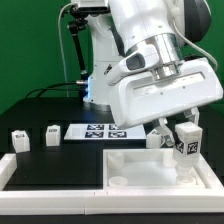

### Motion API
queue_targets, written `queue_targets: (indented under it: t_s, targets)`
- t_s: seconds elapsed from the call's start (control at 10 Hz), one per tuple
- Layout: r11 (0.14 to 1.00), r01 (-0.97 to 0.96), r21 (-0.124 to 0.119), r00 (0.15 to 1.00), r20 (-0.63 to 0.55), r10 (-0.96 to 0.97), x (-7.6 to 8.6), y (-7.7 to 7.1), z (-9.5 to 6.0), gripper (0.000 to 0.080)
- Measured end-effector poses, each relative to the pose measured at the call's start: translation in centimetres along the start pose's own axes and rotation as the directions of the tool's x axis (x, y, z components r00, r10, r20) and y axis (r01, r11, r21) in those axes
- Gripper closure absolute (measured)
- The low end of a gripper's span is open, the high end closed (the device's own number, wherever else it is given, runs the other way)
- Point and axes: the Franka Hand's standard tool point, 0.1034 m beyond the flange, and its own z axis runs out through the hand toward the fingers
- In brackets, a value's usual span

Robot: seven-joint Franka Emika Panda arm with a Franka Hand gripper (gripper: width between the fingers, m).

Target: Assemble square table

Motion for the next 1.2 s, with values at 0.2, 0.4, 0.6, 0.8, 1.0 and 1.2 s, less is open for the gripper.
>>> queue_targets:
  t_s: [0.2, 0.4, 0.6, 0.8, 1.0, 1.2]
  targets:
    - [1.0, -0.004, 0.004, 1.0, 0.003, 0.004, -0.2, 0.0, 0.3, 0.0508]
    - [1.0, -0.01, 0.006, 1.0, -0.002, 0.01, 0.0, 0.1, 0.6, 0.0508]
    - [1.0, -0.012, 0.004, 1.0, -0.011, 0.012, 0.1, 0.1, 0.8, 0.0508]
    - [1.0, -0.016, 0.011, 1.0, -0.004, 0.016, -0.3, 0.0, 1.2, 0.0508]
    - [1.0, -0.018, 0.012, 1.0, -0.006, 0.018, -0.7, -0.3, 1.6, 0.0508]
    - [1.0, -0.014, 0.002, 1.0, -0.022, 0.014, -0.8, -0.7, 1.7, 0.0508]
